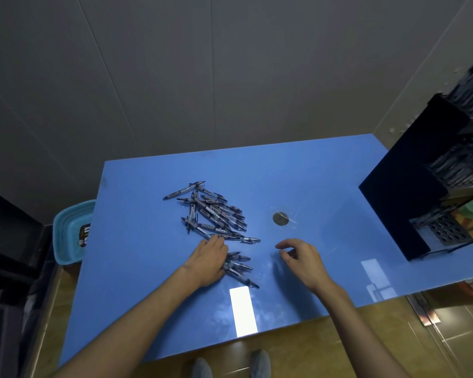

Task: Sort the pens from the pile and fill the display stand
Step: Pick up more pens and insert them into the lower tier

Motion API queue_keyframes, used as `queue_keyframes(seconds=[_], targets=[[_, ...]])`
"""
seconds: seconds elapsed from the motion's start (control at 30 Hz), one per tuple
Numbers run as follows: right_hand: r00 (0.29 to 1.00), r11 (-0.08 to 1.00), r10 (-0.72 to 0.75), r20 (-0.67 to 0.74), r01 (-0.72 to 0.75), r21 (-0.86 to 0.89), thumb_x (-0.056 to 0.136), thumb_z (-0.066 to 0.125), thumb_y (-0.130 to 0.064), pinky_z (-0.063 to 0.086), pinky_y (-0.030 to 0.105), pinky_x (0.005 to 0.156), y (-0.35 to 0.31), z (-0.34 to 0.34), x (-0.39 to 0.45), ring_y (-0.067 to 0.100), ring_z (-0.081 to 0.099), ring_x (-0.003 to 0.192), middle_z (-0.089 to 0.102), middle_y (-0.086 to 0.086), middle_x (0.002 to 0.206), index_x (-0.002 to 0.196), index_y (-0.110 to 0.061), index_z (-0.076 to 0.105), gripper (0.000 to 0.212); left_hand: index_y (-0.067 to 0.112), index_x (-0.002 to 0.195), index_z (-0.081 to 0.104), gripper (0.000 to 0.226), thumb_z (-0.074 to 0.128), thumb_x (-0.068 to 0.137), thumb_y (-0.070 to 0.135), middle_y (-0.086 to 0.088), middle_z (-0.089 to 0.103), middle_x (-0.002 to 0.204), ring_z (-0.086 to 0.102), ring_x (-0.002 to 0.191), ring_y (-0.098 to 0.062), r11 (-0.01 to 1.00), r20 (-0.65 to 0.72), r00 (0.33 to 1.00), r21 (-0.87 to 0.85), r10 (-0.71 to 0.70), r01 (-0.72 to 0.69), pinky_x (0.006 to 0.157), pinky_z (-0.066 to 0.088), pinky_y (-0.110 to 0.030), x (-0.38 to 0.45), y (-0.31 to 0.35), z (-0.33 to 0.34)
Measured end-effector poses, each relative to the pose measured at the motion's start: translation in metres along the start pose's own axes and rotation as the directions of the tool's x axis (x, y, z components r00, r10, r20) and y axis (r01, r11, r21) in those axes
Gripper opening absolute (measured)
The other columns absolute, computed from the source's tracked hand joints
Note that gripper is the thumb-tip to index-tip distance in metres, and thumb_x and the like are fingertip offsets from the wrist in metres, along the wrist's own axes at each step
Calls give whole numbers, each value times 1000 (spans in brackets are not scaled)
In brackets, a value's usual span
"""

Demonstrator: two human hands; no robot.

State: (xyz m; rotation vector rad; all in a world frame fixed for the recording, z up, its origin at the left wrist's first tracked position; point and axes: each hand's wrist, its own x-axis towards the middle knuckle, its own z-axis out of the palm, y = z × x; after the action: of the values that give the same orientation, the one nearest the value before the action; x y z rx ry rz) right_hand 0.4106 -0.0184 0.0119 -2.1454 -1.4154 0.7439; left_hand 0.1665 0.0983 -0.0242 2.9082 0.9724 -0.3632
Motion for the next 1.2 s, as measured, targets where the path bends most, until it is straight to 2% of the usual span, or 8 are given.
queue_keyframes(seconds=[0.1,0.2,0.33,0.5,0.67,0.83,1.0,1.2], targets=[[1000,1000,-5,3,5,-7,93,61,-18,47,23,76,-5,5,1,4,64,80,70,-11,107,103,-26,72,17,11,116,54,32,61,89,28,-8,55,117,51,108,-28,996,-52,998,-87,-39,35,92,44,-39,-9,-2,9],[1000,1000,-2,-3,2,-2,93,62,-19,46,22,75,-10,9,1,4,64,80,70,-12,106,103,-26,72,16,14,89,58,37,79,60,18,-4,62,85,58,75,-25,977,-145,982,-193,-121,92,64,49,-33,-21,-3,21],[1000,1000,-18,-2,18,-21,94,61,-19,47,23,77,-17,16,0,4,64,81,70,-12,107,104,-26,72,17,18,75,46,27,65,55,17,0,56,65,56,58,-29,868,-226,908,-441,-353,228,52,39,-28,-35,-6,29],[999,998,-40,-18,39,-43,93,62,-19,47,23,76,-33,28,5,3,64,78,71,-11,104,103,-26,73,16,19,76,48,21,68,77,28,-1,56,63,55,66,-35,549,-143,697,-732,-703,404,56,39,-34,-35,-21,22],[996,997,-81,-48,80,-20,92,63,-17,51,27,79,-50,38,11,4,65,79,71,-9,101,100,-26,74,16,13,66,47,28,67,71,31,6,42,55,34,56,-16,168,-99,506,-981,-857,93,52,32,-32,-30,-38,4],[994,995,-93,-62,92,-26,91,64,-15,50,28,80,-55,43,10,7,64,79,71,-8,99,99,-25,74,16,21,61,40,40,76,77,13,10,36,59,28,59,-13,-94,62,535,-995,-842,-33,55,24,-32,-27,-47,-13],[993,996,-88,-73,86,-32,91,64,-15,48,26,77,-55,45,7,2,61,75,70,-9,99,100,-24,74,17,20,67,42,36,75,77,14,3,36,64,29,63,-15,-201,136,577,-978,-805,-48,61,24,-34,-29,-55,-10],[994,995,-82,-71,78,-55,91,64,-16,43,22,75,-57,48,7,2,59,76,70,-9,99,102,-23,74,17,14,75,52,30,80,81,24,-6,44,62,36,54,-19,-278,206,676,-961,-708,3,49,32,-30,-31,-66,-6]])
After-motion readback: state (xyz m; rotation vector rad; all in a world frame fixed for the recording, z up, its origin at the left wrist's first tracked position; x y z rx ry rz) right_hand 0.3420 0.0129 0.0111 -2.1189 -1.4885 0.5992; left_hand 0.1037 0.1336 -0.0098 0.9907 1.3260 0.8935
